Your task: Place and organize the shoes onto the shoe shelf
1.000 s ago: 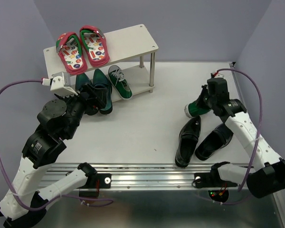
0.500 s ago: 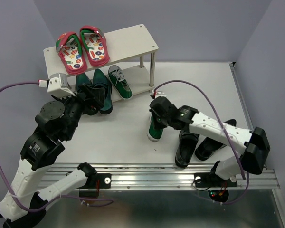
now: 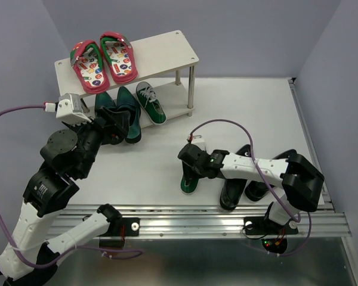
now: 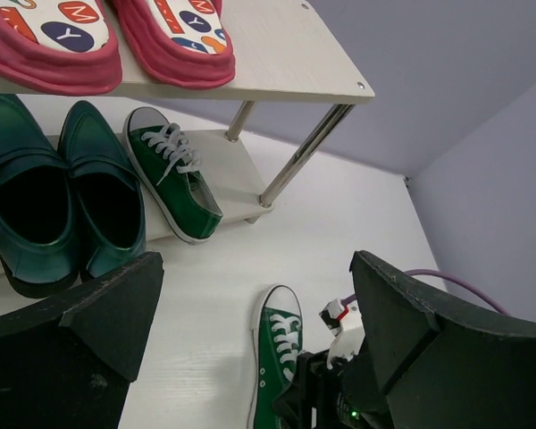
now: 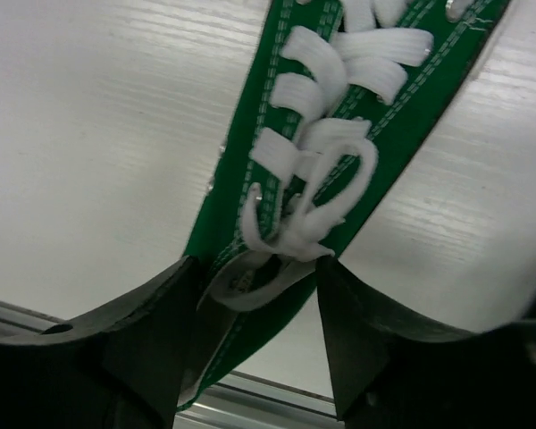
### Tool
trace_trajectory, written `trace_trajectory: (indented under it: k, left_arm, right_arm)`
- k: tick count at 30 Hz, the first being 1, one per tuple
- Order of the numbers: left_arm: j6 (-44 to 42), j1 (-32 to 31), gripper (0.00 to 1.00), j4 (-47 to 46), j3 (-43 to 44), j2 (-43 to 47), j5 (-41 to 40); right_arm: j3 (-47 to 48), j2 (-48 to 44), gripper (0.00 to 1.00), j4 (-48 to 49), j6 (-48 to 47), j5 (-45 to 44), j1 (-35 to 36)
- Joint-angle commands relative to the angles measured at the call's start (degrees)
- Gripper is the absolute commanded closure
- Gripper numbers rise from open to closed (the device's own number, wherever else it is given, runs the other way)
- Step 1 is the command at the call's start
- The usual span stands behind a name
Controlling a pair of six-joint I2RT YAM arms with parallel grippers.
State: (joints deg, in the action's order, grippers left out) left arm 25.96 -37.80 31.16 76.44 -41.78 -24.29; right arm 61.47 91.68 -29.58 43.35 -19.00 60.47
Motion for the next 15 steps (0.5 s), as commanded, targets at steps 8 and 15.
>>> trace_trajectory:
  k: [8, 15]
  left_arm:
    - [-0.8, -0.1, 0.03, -3.0, -1.4, -0.8, 1.4]
    - [-0.8, -0.1, 0.03, -2.9, -1.3, -0.4, 1.4]
  right_arm:
    - [-2.5, -3.9, 0.05, 1.2, 12.3, -6.6, 2.5]
    - [0.0, -0.7, 0.10, -2.1, 17.5, -10.3, 7.6]
